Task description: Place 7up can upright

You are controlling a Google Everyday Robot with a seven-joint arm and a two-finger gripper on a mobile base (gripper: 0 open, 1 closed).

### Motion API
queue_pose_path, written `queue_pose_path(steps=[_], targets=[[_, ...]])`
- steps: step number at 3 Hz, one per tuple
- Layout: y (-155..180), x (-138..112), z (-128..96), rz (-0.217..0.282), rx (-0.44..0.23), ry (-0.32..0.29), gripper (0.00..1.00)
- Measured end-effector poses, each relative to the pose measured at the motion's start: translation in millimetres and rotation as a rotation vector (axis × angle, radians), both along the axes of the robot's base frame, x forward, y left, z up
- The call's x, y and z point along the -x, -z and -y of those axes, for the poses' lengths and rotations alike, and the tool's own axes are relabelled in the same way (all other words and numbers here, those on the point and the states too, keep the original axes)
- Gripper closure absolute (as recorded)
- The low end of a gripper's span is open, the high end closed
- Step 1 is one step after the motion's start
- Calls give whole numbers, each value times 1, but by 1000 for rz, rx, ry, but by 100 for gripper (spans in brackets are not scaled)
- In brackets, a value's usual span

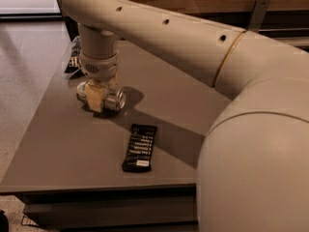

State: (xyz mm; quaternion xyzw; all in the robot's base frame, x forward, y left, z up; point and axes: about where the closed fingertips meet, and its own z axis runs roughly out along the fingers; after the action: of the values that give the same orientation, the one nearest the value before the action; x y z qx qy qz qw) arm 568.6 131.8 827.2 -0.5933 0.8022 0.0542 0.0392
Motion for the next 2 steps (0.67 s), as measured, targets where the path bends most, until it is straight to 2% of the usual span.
queue_pose_path(steps=[1,2], targets=[[-23,-4,14,34,-64,47,100],[-45,-13,24,88,-140,68,100]])
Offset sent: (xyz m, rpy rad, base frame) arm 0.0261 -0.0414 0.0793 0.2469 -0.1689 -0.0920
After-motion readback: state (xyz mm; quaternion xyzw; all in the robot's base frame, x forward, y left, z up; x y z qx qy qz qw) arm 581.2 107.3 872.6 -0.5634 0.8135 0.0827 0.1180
